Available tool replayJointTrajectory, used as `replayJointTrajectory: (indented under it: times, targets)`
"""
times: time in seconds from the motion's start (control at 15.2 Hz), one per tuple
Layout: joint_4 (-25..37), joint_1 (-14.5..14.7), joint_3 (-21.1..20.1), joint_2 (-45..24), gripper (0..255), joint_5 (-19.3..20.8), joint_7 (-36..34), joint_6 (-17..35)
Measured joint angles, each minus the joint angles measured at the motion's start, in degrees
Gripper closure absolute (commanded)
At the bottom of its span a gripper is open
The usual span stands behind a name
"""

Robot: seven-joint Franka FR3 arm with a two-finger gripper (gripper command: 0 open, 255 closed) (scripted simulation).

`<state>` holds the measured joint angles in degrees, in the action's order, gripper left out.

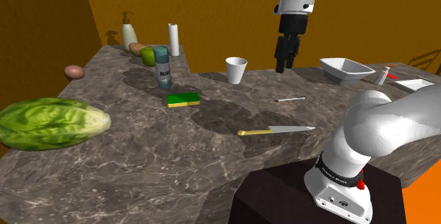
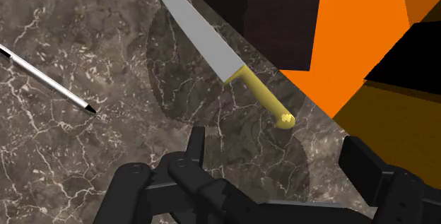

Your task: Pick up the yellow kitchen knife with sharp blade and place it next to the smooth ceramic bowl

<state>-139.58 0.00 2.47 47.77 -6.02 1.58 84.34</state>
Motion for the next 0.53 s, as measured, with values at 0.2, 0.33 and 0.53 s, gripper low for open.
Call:
replayJointTrajectory:
  times: [0.2,0.33,0.53]
  targets:
    - [-2.60,0.96,0.75,0.53,0,0.40,3.00,2.22]
    - [-6.80,2.34,1.86,1.75,0,1.04,7.52,5.48]
    - [-12.94,4.81,3.34,2.89,0,1.71,14.50,10.96]
